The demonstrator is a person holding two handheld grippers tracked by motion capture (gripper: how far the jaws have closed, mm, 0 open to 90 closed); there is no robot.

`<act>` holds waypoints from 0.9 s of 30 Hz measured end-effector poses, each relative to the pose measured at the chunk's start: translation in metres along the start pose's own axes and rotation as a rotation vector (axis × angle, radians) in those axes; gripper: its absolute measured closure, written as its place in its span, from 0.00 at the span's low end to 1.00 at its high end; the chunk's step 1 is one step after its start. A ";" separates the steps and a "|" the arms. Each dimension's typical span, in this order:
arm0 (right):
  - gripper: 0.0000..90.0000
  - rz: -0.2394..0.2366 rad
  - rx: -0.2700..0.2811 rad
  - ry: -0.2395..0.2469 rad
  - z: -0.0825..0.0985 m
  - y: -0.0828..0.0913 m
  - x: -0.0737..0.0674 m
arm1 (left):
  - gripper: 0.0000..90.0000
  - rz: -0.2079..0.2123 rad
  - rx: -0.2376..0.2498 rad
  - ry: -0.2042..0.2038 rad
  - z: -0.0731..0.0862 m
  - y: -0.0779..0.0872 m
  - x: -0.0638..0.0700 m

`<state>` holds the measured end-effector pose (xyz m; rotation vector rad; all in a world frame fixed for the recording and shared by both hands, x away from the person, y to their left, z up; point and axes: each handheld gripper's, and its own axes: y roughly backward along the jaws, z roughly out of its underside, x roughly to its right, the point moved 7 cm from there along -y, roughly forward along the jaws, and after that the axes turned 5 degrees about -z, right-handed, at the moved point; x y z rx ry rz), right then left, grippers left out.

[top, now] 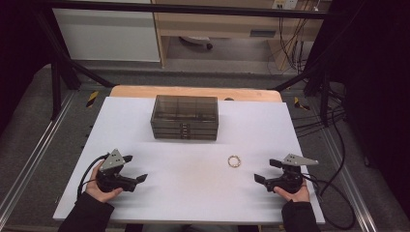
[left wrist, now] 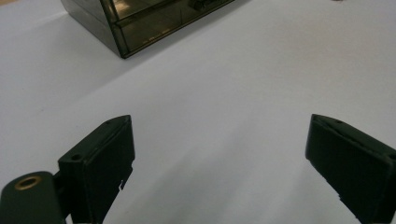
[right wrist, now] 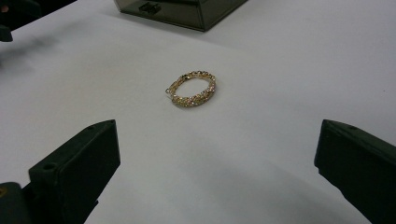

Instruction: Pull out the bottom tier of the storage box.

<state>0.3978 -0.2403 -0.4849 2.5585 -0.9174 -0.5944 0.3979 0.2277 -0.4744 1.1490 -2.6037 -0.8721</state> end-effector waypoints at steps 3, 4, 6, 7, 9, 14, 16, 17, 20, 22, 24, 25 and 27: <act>0.01 -0.001 -0.002 -0.003 0.000 0.000 -0.001 | 0.09 -0.007 -0.002 -0.015 -0.002 0.000 0.000; 0.01 -0.001 -0.004 -0.002 0.000 0.000 -0.001 | 0.09 -0.013 -0.003 -0.022 -0.002 0.000 -0.001; 0.01 -0.001 -0.005 0.001 0.000 0.000 0.000 | 0.09 -0.022 -0.001 -0.033 -0.004 0.000 -0.001; 0.01 0.000 -0.006 0.001 0.001 -0.001 0.000 | 0.09 -0.027 0.002 -0.048 -0.005 0.000 -0.001; 0.01 -0.001 -0.007 -0.002 0.001 -0.001 -0.001 | 0.10 -0.033 -0.002 -0.065 -0.005 0.000 0.000; 0.01 0.000 -0.009 -0.002 0.001 -0.001 -0.001 | 0.10 -0.051 -0.012 -0.094 -0.006 -0.003 0.001; 0.01 0.001 -0.009 -0.002 0.001 -0.001 -0.001 | 0.09 -0.057 -0.012 -0.109 -0.007 -0.003 0.002; 0.01 0.004 -0.008 0.002 0.001 -0.001 0.000 | 0.09 -0.064 -0.009 -0.116 -0.008 -0.003 0.002; 0.01 0.005 -0.009 0.001 0.001 -0.001 0.000 | 0.09 -0.077 -0.010 -0.143 -0.009 -0.003 0.002; 0.01 0.005 -0.011 0.000 0.001 -0.001 0.000 | 0.09 -0.084 -0.013 -0.158 -0.009 -0.005 0.003; 0.01 0.006 -0.012 0.000 0.001 -0.001 0.000 | 0.09 -0.088 -0.016 -0.164 -0.009 -0.005 0.003; 0.01 0.007 -0.012 0.001 0.001 -0.001 0.000 | 0.08 -0.091 -0.019 -0.171 -0.009 -0.006 0.003; 0.01 0.006 -0.014 0.000 0.001 -0.001 0.000 | 0.08 -0.095 -0.018 -0.180 -0.010 -0.006 0.003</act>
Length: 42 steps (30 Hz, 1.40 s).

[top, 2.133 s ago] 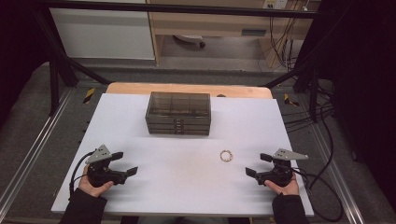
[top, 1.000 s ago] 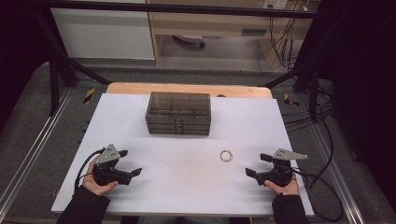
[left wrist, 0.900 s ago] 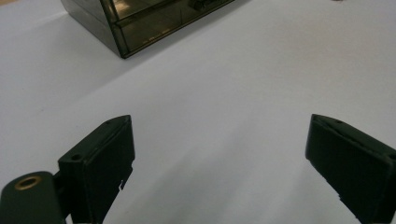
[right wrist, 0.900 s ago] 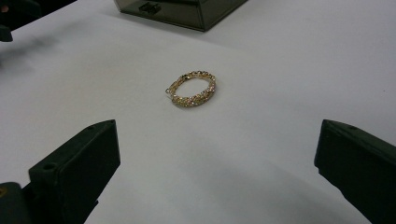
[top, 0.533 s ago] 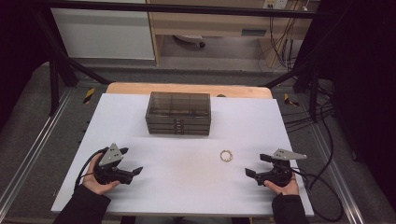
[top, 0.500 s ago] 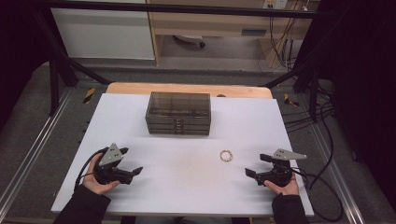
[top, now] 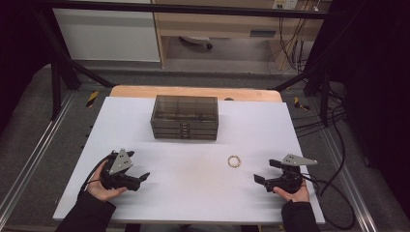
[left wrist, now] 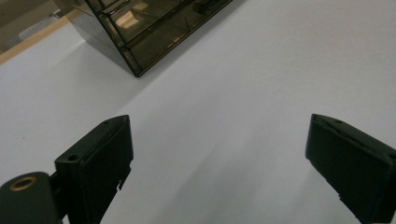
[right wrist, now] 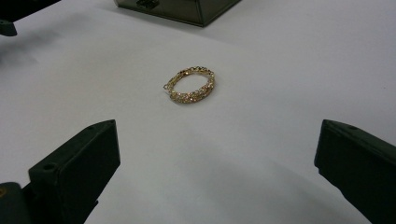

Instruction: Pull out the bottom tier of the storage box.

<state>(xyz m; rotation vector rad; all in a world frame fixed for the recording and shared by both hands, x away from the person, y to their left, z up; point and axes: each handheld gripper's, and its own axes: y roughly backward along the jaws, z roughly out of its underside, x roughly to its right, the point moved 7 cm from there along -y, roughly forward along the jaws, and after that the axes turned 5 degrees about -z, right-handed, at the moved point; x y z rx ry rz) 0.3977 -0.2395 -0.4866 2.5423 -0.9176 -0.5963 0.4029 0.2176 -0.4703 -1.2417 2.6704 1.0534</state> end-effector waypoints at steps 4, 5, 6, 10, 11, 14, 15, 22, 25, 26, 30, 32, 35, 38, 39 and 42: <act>0.01 0.001 -0.001 0.000 0.000 0.000 0.000 | 0.08 -0.012 0.003 -0.039 -0.003 -0.001 0.003; 0.01 0.001 -0.001 0.000 0.000 0.000 0.000 | 0.08 -0.012 0.003 -0.039 -0.003 -0.001 0.003; 0.01 0.001 0.000 0.000 0.000 0.000 0.000 | 0.08 -0.016 0.002 -0.051 -0.004 -0.002 0.004; 0.01 0.001 0.001 0.000 0.000 0.000 0.000 | 0.08 -0.034 -0.005 -0.096 -0.005 -0.004 0.005; 0.01 0.002 0.001 0.000 0.000 0.000 0.000 | 0.08 -0.039 -0.007 -0.108 -0.005 -0.005 0.006; 0.01 0.002 -0.002 0.000 0.000 0.000 0.000 | 0.08 -0.047 -0.007 -0.131 -0.006 -0.005 0.007; 0.01 0.003 -0.003 0.003 0.000 0.000 0.000 | 0.08 -0.053 -0.005 -0.146 -0.007 -0.006 0.007; 0.01 0.004 -0.003 0.004 0.000 0.000 0.000 | 0.08 -0.074 -0.008 -0.182 -0.010 -0.008 0.008; 0.01 0.005 -0.004 0.004 0.000 0.000 0.000 | 0.08 -0.079 -0.016 -0.205 -0.011 -0.010 0.009; 0.01 0.005 -0.003 0.004 0.000 0.000 0.000 | 0.08 -0.080 -0.015 -0.210 -0.012 -0.011 0.009; 0.01 0.006 -0.005 0.004 0.000 0.000 0.001 | 0.08 -0.089 -0.016 -0.236 -0.015 -0.014 0.012; 0.01 0.006 -0.006 0.005 0.001 -0.001 0.001 | 0.08 -0.097 -0.007 -0.255 -0.019 -0.016 0.013; 0.01 0.006 -0.007 0.005 0.001 -0.001 0.001 | 0.08 -0.105 -0.003 -0.268 -0.021 -0.017 0.013; 0.01 0.007 -0.006 0.005 0.001 0.000 0.001 | 0.08 -0.117 -0.001 -0.299 -0.025 -0.020 0.014; 0.01 0.007 -0.006 0.005 0.001 0.000 0.001 | 0.08 -0.117 -0.001 -0.299 -0.025 -0.020 0.014; 0.01 0.009 -0.005 0.006 0.001 0.000 0.001 | 0.08 -0.125 -0.009 -0.328 -0.026 -0.023 0.016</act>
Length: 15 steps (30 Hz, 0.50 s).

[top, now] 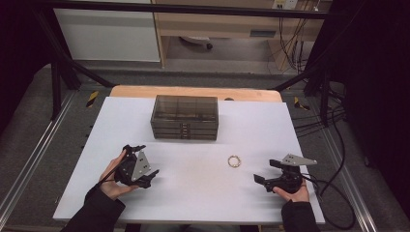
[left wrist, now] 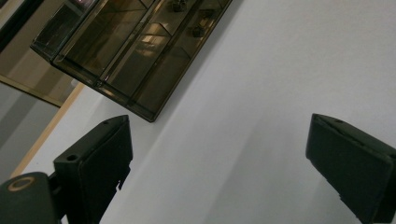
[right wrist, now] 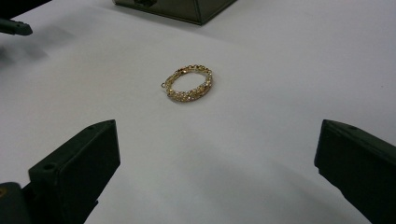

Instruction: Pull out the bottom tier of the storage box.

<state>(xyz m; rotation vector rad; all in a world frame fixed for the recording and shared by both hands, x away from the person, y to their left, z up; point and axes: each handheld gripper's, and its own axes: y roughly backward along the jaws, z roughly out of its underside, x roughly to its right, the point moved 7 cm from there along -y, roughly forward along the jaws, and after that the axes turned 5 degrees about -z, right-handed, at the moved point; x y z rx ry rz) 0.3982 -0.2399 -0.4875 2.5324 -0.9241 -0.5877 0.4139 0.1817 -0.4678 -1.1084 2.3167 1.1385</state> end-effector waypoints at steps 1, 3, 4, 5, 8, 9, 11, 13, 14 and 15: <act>0.01 -0.001 -0.001 0.000 0.000 0.000 0.000 | 0.08 -0.003 -0.003 -0.011 0.000 -0.001 0.000; 0.01 0.001 0.000 -0.001 0.000 0.000 0.000 | 0.08 -0.009 -0.006 -0.026 -0.002 -0.003 0.001; 0.01 0.000 0.000 -0.001 0.000 0.000 0.000 | 0.08 -0.012 -0.006 -0.039 -0.002 -0.004 0.001; 0.01 0.001 -0.001 0.001 0.000 0.000 0.000 | 0.08 -0.013 -0.005 -0.044 -0.003 -0.005 0.002; 0.01 0.000 0.000 0.000 0.000 0.000 0.000 | 0.08 -0.020 -0.002 -0.067 -0.006 -0.008 0.003; 0.01 0.001 0.000 -0.001 0.000 0.000 0.000 | 0.08 -0.022 -0.003 -0.076 -0.007 -0.009 0.003; 0.01 0.001 0.000 -0.001 0.000 0.001 0.000 | 0.08 -0.025 -0.001 -0.089 -0.009 -0.011 0.004; 0.01 0.001 0.001 -0.001 0.000 0.001 0.000 | 0.08 -0.030 -0.003 -0.103 -0.011 -0.013 0.005; 0.01 0.000 0.000 0.000 0.000 0.000 0.000 | 0.08 -0.035 -0.005 -0.113 -0.012 -0.014 0.005; 0.01 0.001 0.000 0.001 0.000 0.000 0.000 | 0.08 -0.040 -0.005 -0.122 -0.013 -0.015 0.005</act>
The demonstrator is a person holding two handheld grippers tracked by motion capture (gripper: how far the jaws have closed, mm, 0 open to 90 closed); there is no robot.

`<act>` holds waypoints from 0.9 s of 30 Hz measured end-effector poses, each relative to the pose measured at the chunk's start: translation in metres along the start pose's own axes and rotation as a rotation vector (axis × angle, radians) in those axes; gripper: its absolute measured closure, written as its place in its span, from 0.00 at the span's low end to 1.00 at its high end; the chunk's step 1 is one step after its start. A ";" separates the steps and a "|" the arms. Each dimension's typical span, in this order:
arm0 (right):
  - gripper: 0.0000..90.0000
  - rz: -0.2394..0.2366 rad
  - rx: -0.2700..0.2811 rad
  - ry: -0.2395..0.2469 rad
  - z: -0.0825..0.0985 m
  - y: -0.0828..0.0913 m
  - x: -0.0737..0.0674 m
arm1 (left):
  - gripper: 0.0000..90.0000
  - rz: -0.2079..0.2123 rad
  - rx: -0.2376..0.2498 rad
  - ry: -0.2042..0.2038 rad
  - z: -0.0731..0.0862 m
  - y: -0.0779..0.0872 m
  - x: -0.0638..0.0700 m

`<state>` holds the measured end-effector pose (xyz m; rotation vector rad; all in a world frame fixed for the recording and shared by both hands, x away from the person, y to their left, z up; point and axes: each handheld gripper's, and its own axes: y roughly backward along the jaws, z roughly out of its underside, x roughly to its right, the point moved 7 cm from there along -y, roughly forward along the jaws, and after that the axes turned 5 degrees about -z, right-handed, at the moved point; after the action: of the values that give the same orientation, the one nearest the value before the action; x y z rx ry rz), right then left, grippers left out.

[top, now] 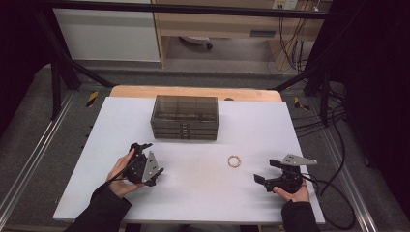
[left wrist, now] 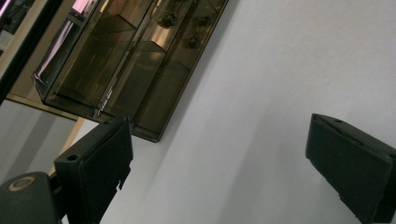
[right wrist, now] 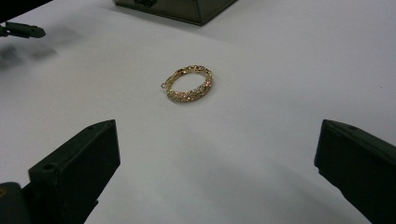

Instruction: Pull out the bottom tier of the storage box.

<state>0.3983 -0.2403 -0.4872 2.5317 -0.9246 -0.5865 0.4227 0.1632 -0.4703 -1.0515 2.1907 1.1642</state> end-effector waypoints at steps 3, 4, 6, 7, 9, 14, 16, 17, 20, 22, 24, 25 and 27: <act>0.01 0.000 0.000 0.000 0.000 0.000 0.000 | 0.09 -0.007 0.004 -0.013 -0.004 -0.004 0.001; 0.01 0.001 0.000 -0.001 0.000 0.000 0.000 | 0.09 -0.010 0.007 -0.027 -0.006 -0.006 0.002; 0.01 0.001 -0.001 0.000 0.000 0.000 0.000 | 0.10 -0.017 0.008 -0.049 -0.008 -0.008 0.003; 0.01 0.001 -0.001 0.000 0.000 0.000 0.000 | 0.10 -0.017 0.008 -0.049 -0.008 -0.008 0.003; 0.01 0.002 -0.001 0.002 0.000 0.000 0.000 | 0.11 -0.021 0.008 -0.067 -0.010 -0.011 0.004; 0.01 0.003 -0.003 0.002 0.000 0.000 0.000 | 0.13 -0.030 0.005 -0.112 -0.013 -0.017 0.006; 0.01 0.003 -0.004 0.001 0.000 0.000 0.000 | 0.14 -0.035 0.006 -0.131 -0.015 -0.019 0.007; 0.01 0.003 -0.003 0.002 0.000 0.000 0.000 | 0.15 -0.038 0.011 -0.136 -0.016 -0.020 0.008; 0.01 0.003 -0.004 0.001 0.000 0.000 0.000 | 0.16 -0.050 0.018 -0.157 -0.018 -0.024 0.008; 0.01 0.003 -0.003 0.001 0.000 0.000 0.000 | 0.18 -0.058 0.015 -0.180 -0.020 -0.026 0.008; 0.01 0.003 -0.003 0.002 0.000 0.000 0.000 | 0.19 -0.065 0.018 -0.197 -0.021 -0.028 0.008; 0.01 0.004 -0.003 0.001 0.000 0.000 0.000 | 0.20 -0.070 0.015 -0.213 -0.022 -0.029 0.008; 0.01 0.004 -0.003 0.002 0.000 0.000 0.000 | 0.21 -0.074 0.026 -0.217 -0.024 -0.031 0.009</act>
<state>0.3983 -0.2404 -0.4877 2.5266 -0.9271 -0.5843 0.4414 0.1286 -0.4791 -0.9406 1.9780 1.1554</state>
